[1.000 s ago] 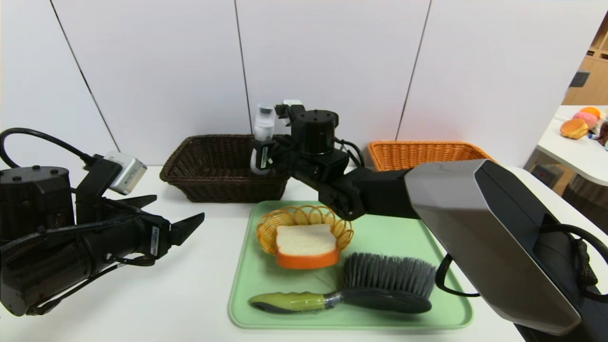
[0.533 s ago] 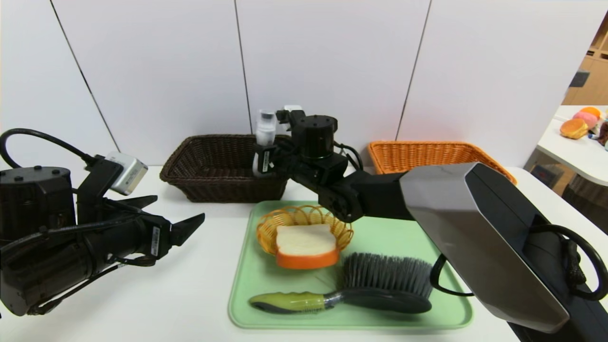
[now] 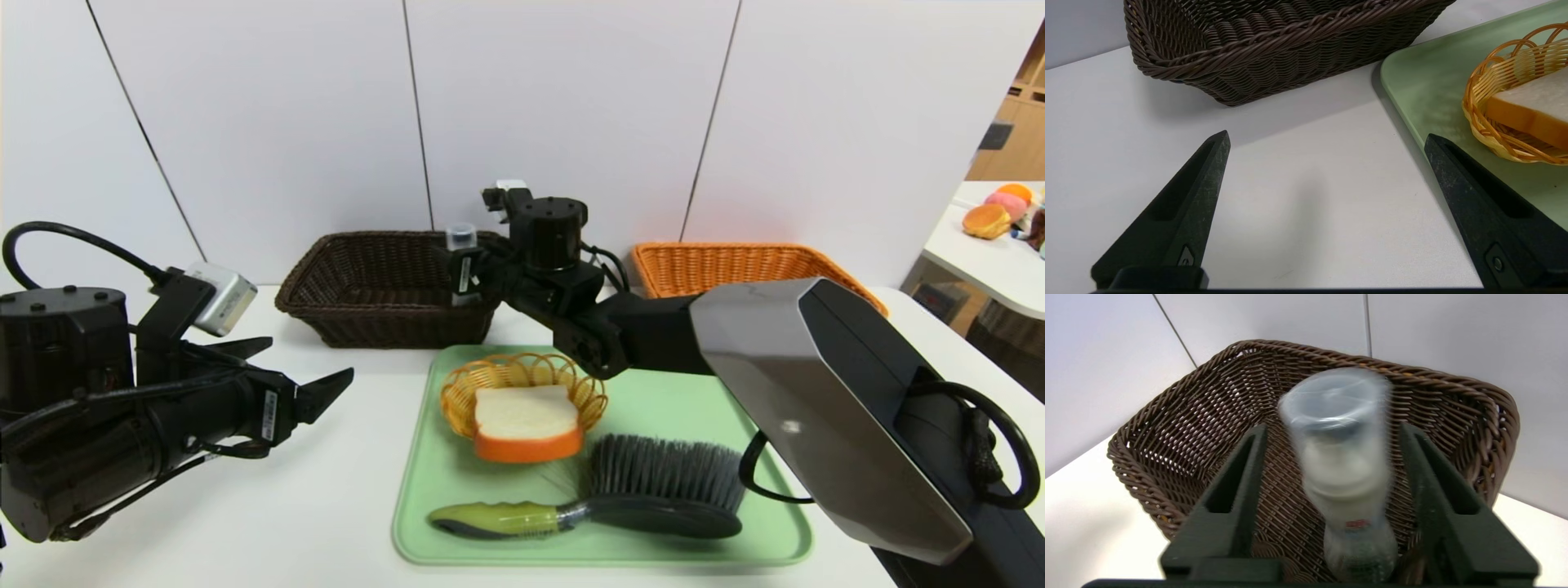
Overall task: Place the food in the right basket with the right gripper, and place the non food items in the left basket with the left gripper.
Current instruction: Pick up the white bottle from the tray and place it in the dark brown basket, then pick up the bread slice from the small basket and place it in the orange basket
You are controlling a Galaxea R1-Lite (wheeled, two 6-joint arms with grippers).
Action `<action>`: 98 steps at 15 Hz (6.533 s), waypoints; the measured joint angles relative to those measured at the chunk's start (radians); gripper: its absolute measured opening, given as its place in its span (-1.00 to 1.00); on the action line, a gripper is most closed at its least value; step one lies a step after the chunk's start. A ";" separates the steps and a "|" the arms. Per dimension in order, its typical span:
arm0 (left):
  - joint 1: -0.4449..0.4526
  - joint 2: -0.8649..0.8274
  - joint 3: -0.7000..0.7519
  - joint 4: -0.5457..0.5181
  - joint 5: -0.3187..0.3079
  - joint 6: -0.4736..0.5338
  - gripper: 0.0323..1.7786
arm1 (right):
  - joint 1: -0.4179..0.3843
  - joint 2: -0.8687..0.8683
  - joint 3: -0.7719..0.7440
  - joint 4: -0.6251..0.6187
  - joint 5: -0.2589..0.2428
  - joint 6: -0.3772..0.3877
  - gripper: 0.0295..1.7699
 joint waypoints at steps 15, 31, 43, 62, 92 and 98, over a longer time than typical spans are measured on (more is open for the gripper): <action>-0.073 -0.048 -0.135 0.195 -0.011 0.035 0.90 | -0.002 -0.260 0.011 0.162 -0.099 -0.063 0.84; -0.146 -0.273 -0.250 0.520 0.089 -0.182 0.90 | -0.078 -0.850 0.164 1.251 -0.160 0.535 0.91; -0.146 -0.367 -0.170 0.518 0.116 -0.183 0.90 | 0.057 -0.978 0.499 1.252 -0.031 0.937 0.91; -0.146 -0.381 -0.145 0.516 0.115 -0.189 0.90 | 0.096 -0.739 0.577 0.946 0.259 1.519 0.91; -0.146 -0.371 -0.152 0.516 0.112 -0.186 0.90 | 0.107 -0.652 0.645 0.770 0.235 1.597 0.92; -0.146 -0.370 -0.151 0.516 0.111 -0.184 0.90 | 0.107 -0.635 0.642 0.724 0.196 1.599 0.92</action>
